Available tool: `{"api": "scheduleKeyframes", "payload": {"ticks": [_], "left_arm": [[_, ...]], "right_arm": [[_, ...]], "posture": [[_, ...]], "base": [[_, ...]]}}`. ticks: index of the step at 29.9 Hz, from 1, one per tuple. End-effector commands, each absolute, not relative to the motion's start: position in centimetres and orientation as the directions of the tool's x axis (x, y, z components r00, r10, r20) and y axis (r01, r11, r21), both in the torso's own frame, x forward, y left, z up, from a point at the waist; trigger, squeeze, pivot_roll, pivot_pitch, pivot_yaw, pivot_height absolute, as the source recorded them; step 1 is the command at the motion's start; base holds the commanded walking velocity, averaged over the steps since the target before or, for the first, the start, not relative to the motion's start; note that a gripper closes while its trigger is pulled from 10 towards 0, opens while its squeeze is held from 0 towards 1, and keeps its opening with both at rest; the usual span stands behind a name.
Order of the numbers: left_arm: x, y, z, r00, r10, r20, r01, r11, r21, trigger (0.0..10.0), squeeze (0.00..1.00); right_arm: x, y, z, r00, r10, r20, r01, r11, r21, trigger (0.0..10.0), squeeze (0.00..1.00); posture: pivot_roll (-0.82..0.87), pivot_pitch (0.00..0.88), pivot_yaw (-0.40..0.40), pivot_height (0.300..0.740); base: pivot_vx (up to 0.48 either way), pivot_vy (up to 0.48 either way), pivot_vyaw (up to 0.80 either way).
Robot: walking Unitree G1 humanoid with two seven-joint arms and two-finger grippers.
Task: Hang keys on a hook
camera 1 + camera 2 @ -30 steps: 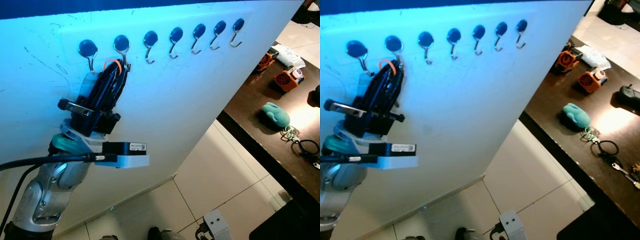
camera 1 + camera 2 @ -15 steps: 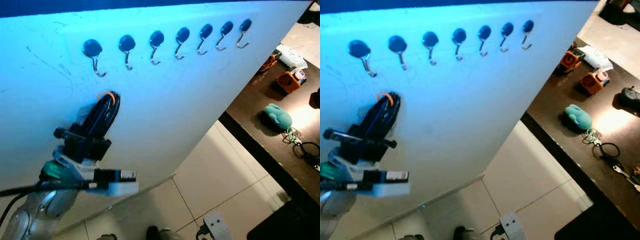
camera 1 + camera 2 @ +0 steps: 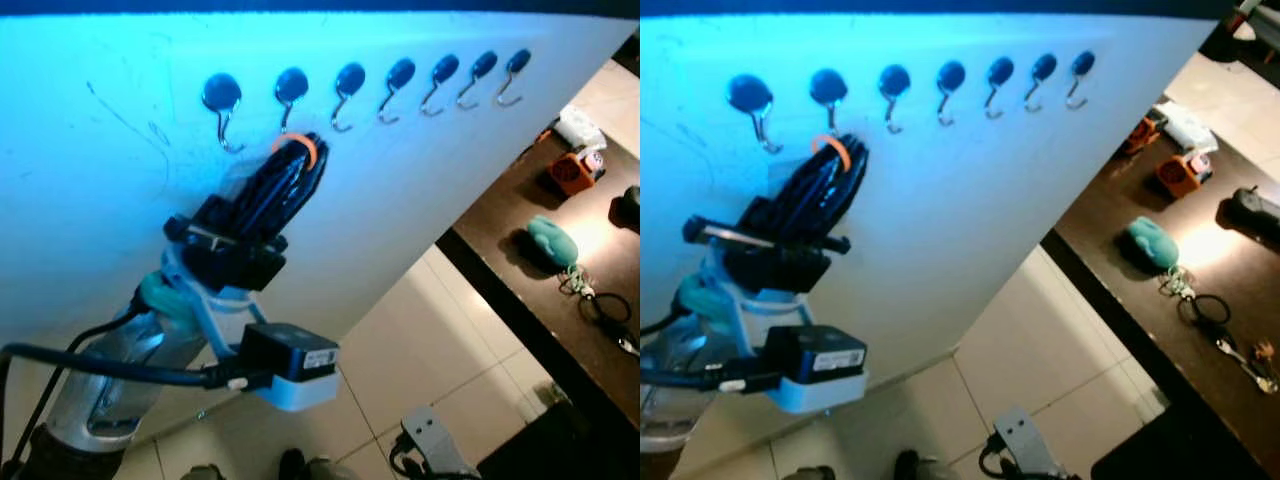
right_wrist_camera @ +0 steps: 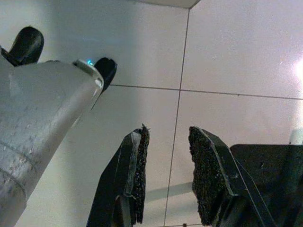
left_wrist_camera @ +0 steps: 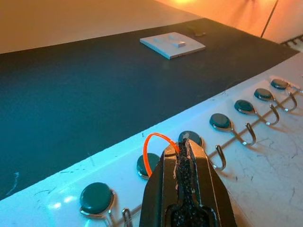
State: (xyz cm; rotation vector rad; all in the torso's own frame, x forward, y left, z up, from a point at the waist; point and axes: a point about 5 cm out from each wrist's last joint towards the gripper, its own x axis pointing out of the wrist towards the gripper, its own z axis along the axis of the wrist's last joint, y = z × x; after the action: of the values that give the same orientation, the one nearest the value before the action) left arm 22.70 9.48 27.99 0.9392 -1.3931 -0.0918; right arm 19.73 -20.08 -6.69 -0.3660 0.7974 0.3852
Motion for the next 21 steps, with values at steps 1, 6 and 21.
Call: {"api": "scheduleKeyframes", "payload": {"ticks": [1,6,21], "left_arm": [[22.4,8.8,27.8,0.207,-0.591,0.779,-0.435,0.658,0.615,10.0,0.0],[22.6,8.2,28.2,0.177,-0.608,0.774,-0.417,0.666,0.618,10.0,0.0],[23.0,7.6,27.3,0.23,-0.655,0.719,-0.267,0.669,0.694,10.0,0.0]], "right_arm": [[18.6,-20.5,-7.3,0.606,0.18,-0.775,-0.463,0.872,-0.159,10.0,0.0],[18.0,-20.3,-7.6,0.597,0.183,-0.781,-0.463,0.874,-0.149,10.0,0.0],[16.6,-20.6,-8.2,0.571,0.161,-0.805,-0.451,0.881,-0.143,10.0,0.0]], "posture": [[0.0,0.133,-0.157,0.74],[-0.01,0.133,-0.146,0.74],[-0.01,0.132,-0.129,0.74]], "base": [[0.0,0.0,0.0],[0.0,0.0,0.0],[0.0,0.0,0.0]]}}
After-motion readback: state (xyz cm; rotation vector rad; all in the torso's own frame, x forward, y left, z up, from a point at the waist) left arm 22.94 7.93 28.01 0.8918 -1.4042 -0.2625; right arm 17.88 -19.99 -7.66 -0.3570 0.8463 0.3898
